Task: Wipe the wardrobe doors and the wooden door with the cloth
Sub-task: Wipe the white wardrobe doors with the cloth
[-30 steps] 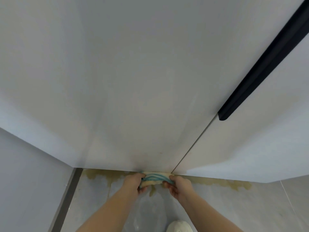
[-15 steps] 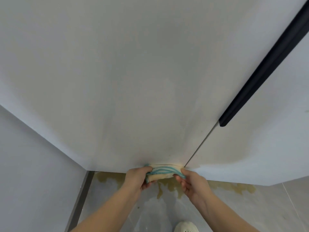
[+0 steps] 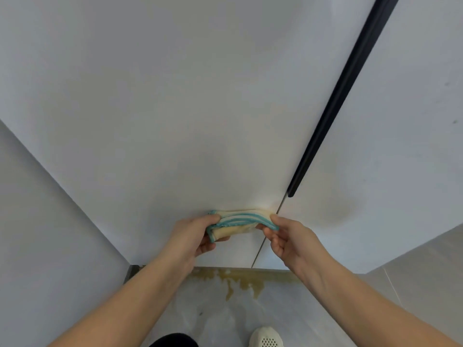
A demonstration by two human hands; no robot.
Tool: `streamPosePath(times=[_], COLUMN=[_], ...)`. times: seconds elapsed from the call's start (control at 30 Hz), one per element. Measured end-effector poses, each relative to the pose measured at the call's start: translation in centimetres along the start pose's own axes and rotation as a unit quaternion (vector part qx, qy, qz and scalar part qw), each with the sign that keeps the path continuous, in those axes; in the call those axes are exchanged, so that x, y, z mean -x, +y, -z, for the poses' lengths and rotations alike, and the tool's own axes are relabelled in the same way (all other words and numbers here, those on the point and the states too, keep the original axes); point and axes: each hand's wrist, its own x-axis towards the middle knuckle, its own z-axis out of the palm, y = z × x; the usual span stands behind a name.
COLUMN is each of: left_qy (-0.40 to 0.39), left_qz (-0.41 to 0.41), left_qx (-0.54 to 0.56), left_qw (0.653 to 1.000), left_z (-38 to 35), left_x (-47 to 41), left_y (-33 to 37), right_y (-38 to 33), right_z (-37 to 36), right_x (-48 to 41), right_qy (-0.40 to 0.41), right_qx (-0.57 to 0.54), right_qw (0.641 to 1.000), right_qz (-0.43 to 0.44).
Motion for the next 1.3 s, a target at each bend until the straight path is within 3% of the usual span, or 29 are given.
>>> streamPosePath(times=[0.47,0.8,0.93,1.07,1.23,1.3], left_qy=[-0.063,-0.082,-0.100,-0.113,-0.097,-0.039], left_qz=[-0.173,-0.337,-0.411,-0.426,-0.425,-0.465], left_qx=[0.014,0.018,0.030,0.011,-0.149,-0.185], left_qw=[0.983,0.938,0.906,0.898,0.887,0.865], left_z=[-2.1,-4.3,-4.5,-4.5,-3.2,-2.3], left_x=[9.7,16.5,18.3,20.0,21.1,21.0], left_y=[13.0,21.5,22.7,24.4,25.2,25.3], right_y=[-10.6,-16.2,-16.6,-17.1,-17.9,-18.9], right_z=[-5.1,-8.3,-9.4,-11.1,-12.2,-12.1], right_x=[11.4,18.4,20.7,23.0,24.4,24.9], right_qy=[-0.080,-0.143,-0.168,-0.189,-0.136,-0.083], right_qx=[-0.030,-0.103,-0.095,-0.037,-0.056,-0.039], right_qw=[0.985,0.942,0.895,0.841,0.789,0.740], right_qz=[0.150,0.287,0.403,0.506,0.597,0.666])
